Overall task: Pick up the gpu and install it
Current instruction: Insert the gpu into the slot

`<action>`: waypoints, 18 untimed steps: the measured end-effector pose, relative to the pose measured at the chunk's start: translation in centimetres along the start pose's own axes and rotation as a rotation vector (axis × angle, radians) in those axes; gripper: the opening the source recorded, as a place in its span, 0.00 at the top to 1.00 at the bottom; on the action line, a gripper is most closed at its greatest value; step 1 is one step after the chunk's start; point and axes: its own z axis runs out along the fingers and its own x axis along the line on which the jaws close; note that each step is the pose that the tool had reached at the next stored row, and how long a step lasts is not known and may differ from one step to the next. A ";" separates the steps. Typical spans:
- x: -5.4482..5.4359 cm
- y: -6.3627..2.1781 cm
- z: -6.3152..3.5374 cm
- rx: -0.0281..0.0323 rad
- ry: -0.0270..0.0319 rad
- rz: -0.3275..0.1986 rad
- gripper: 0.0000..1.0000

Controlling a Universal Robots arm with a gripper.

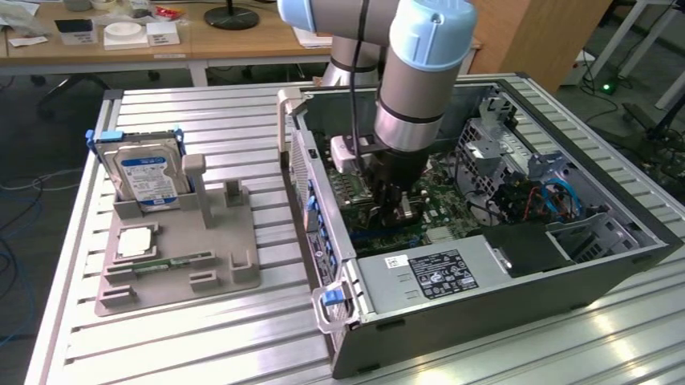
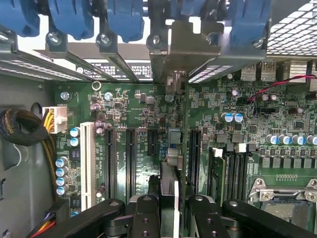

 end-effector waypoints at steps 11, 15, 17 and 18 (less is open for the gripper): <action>0.0 0.24 -0.38 0.0000 -0.0039 0.001 0.73; 0.0 0.24 -0.37 0.0000 -0.0039 0.002 0.73; 0.0 0.24 -0.34 0.0001 -0.0042 0.002 0.73; 0.0 0.24 -0.29 0.0001 -0.0043 0.002 0.73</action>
